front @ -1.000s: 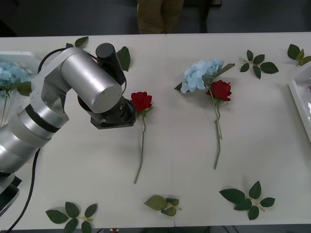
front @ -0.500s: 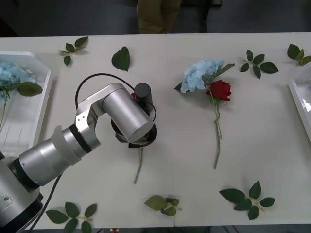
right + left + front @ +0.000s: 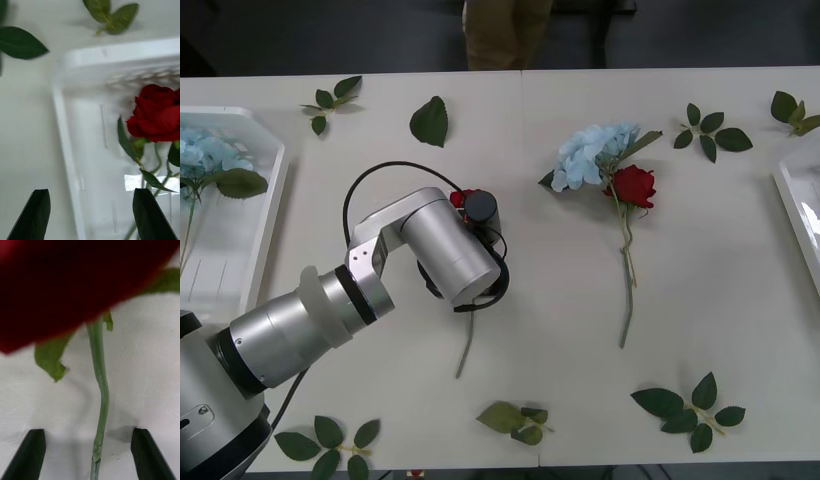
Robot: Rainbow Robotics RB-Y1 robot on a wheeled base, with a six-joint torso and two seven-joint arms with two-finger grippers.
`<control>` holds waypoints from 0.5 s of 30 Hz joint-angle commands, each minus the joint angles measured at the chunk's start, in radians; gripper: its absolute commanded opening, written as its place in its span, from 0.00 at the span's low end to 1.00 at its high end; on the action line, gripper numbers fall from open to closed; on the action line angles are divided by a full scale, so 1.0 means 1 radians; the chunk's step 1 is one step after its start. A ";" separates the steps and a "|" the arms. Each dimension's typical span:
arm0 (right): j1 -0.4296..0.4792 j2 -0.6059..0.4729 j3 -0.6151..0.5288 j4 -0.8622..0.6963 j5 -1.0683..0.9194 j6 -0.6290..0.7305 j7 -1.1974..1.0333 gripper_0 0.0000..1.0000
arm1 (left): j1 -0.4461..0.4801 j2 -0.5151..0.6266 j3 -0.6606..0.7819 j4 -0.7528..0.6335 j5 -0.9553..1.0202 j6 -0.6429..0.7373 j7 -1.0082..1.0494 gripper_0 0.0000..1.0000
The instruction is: Place the red flowers into the right box and the blue flowers into the left box. If a person shows an open palm, hand one flower to the person first, then continue sorting.
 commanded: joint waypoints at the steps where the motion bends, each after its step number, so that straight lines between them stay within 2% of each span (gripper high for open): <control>1: -0.020 0.034 -0.006 -0.164 -0.040 0.058 -0.234 0.63 | -0.029 -0.017 -0.036 0.022 -0.032 -0.018 0.028 0.00; 6: 0.071 0.064 0.011 -0.370 -0.023 0.033 -0.427 0.63 | -0.028 -0.017 -0.036 0.021 -0.030 -0.018 0.029 0.00; 12: 0.255 0.146 0.021 -0.599 0.083 -0.093 -0.601 0.63 | -0.029 -0.005 -0.033 0.021 -0.021 -0.012 0.037 0.00; 15: 0.364 0.180 0.024 -0.697 0.144 -0.168 -0.633 0.63 | -0.046 0.049 0.001 -0.012 0.031 0.029 0.036 0.00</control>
